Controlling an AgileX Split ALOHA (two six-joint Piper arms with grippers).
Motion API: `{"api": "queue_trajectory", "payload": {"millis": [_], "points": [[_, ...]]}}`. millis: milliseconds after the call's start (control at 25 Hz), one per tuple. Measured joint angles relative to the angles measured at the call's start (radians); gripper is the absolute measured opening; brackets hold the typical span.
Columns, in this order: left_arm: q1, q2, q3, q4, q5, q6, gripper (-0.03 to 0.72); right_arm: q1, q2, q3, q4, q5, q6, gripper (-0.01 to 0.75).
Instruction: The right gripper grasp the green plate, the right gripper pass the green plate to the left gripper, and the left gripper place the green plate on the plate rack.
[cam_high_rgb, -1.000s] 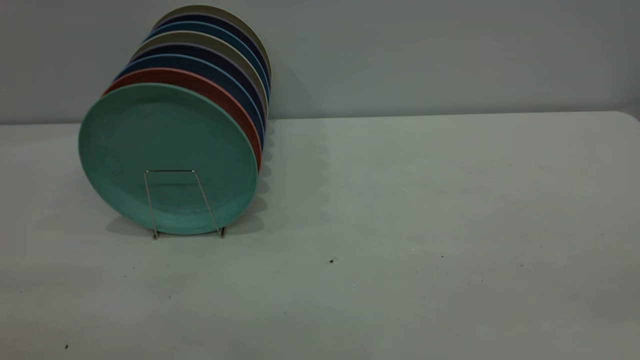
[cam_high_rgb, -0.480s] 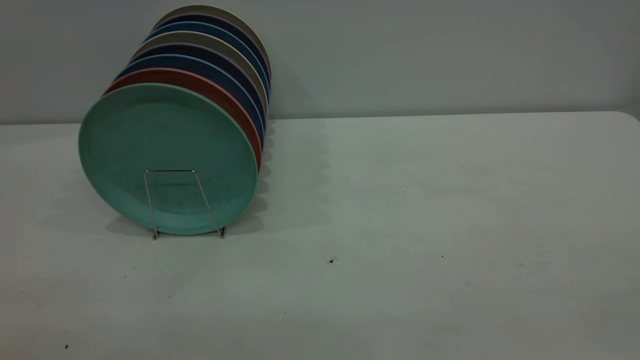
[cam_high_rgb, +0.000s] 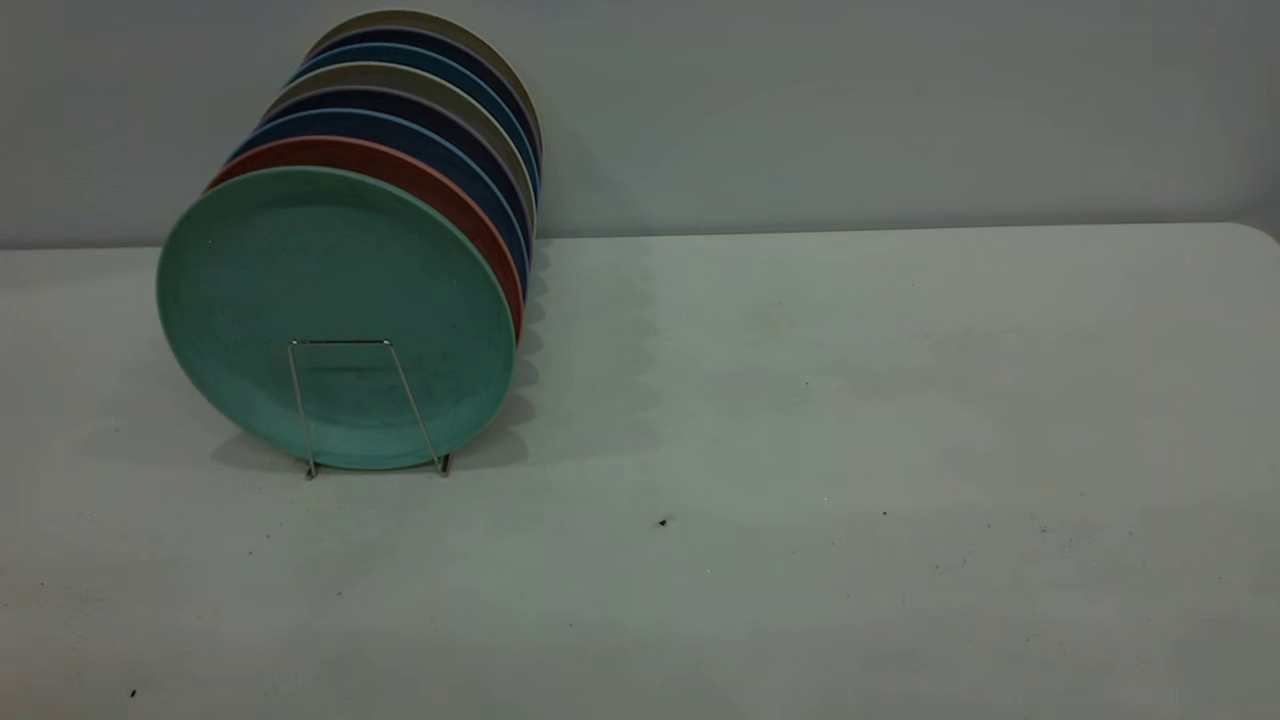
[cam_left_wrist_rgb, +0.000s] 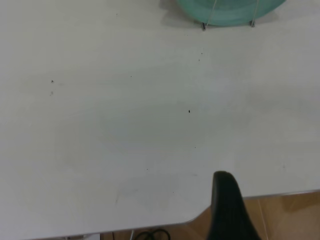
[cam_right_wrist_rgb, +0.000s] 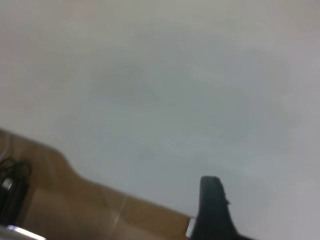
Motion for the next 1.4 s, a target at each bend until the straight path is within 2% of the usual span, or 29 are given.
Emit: {"api": "queue_trajectory", "payload": {"millis": [280, 880, 1120, 1400], "points": [[0.000, 0.000, 0.000, -0.001, 0.000, 0.000, 0.470, 0.000, -0.001, 0.001, -0.068, -0.021, 0.100, 0.552], [0.002, -0.027, 0.000, -0.002, 0.001, 0.000, 0.470, 0.000, -0.004, 0.001, -0.069, -0.022, 0.105, 0.552], [0.044, -0.077, 0.000, -0.002, 0.006, 0.000, 0.470, 0.000, -0.110, 0.001, -0.069, -0.022, 0.105, 0.552], [0.048, -0.079, 0.000, -0.002, 0.007, 0.000, 0.470, 0.000, -0.196, 0.001, -0.067, -0.020, 0.105, 0.552]]}}
